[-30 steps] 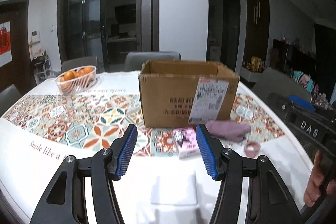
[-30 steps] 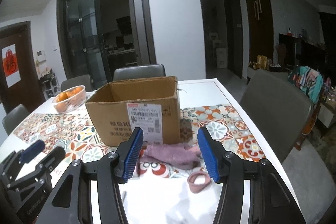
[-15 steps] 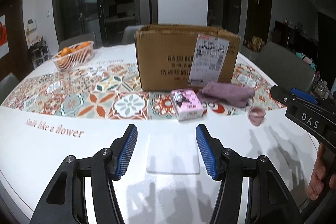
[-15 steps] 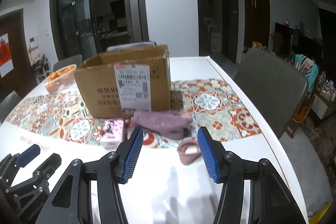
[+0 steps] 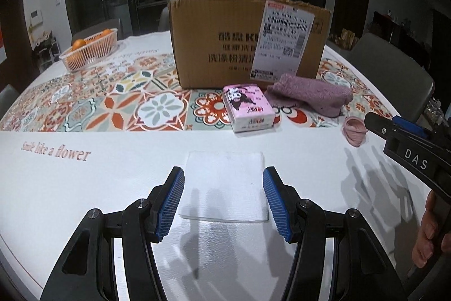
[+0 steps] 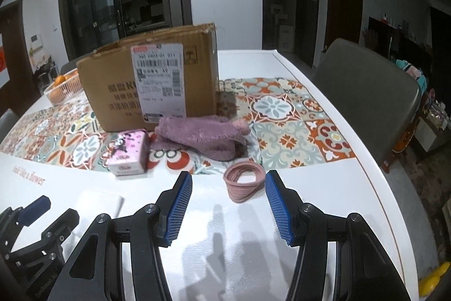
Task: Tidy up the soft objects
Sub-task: 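Move both open tools back toward the remaining items on the table, then lower both open tools onto the white cloth and pink hair tie, then grasp the white square cloth with the left tool while the right tool grasps the pink hair tie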
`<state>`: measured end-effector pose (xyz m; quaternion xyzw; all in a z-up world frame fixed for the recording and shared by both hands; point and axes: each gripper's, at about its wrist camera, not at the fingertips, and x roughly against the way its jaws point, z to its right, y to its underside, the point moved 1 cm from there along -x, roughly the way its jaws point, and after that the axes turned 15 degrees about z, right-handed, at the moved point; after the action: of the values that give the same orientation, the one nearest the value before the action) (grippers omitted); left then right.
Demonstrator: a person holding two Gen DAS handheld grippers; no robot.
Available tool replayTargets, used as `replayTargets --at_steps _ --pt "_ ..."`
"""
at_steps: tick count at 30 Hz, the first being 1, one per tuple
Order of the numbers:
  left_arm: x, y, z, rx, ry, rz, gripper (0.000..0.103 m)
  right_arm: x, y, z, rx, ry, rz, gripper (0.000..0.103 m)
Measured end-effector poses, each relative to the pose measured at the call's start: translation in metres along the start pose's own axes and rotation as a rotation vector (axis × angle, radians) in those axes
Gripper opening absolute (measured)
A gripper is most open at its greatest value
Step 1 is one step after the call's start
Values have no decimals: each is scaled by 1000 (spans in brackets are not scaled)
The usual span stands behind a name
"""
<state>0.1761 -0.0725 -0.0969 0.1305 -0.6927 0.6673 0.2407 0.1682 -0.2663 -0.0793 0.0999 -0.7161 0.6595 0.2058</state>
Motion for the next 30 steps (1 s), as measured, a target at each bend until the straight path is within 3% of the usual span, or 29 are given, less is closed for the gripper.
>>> replayTargets --at_steps 23,30 --pt "-39 15 6 -19 -25 -117 60 -55 22 15 -35 37 -132 56" --pt "-42 16 3 4 -16 -112 61 -65 23 14 -44 29 -162 56"
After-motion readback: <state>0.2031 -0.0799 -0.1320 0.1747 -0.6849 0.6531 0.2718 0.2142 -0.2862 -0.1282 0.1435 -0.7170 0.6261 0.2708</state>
